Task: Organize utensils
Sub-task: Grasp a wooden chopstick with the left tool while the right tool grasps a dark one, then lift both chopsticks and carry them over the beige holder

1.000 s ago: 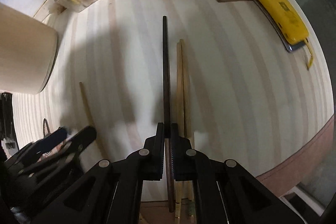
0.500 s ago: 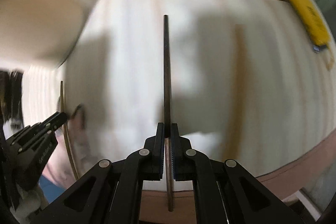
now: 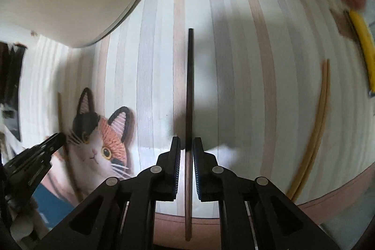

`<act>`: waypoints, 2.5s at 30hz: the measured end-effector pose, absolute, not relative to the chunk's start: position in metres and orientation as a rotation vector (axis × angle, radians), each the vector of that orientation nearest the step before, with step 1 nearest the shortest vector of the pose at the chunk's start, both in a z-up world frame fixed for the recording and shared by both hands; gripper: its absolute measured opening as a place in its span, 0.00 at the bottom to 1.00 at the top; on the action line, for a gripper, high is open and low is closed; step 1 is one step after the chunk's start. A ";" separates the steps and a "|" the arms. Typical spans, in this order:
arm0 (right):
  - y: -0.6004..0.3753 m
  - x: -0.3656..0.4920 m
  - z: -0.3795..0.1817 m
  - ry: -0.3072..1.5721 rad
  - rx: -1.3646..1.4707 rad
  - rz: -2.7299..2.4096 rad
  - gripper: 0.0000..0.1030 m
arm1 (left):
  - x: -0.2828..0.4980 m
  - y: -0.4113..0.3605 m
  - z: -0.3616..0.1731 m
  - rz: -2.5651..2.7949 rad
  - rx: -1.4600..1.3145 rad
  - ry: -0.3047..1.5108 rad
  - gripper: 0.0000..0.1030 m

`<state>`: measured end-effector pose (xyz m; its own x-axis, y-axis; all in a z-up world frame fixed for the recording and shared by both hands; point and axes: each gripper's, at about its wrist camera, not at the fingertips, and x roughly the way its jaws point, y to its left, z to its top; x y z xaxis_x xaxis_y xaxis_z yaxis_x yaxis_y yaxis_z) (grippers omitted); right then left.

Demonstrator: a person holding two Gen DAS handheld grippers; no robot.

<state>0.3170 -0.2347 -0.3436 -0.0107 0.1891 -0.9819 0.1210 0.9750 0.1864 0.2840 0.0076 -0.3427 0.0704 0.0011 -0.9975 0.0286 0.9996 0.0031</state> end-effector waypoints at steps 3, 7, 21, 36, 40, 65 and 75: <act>-0.225 0.317 -0.341 1.588 0.172 0.031 0.06 | 0.267 -0.001 -0.347 -0.007 0.035 1.481 0.05; -0.210 0.310 -0.344 1.635 0.191 0.088 0.06 | 0.257 -0.028 -0.343 -0.003 0.056 1.463 0.04; -0.175 0.325 -0.351 1.651 0.146 0.056 0.06 | 0.263 -0.042 -0.347 -0.014 0.084 1.457 0.04; -0.142 0.346 -0.361 1.620 0.103 -0.009 0.06 | 0.267 -0.033 -0.340 -0.029 0.086 1.453 0.04; -0.146 0.339 -0.355 1.611 0.087 -0.011 0.06 | 0.268 -0.035 -0.341 -0.027 0.083 1.445 0.04; -0.181 0.324 -0.207 1.101 0.291 0.023 0.05 | 0.271 0.013 -0.161 -0.019 -0.022 1.007 0.04; -0.167 0.338 -0.147 0.962 0.331 0.091 0.05 | 0.272 0.027 -0.096 -0.046 -0.102 0.872 0.04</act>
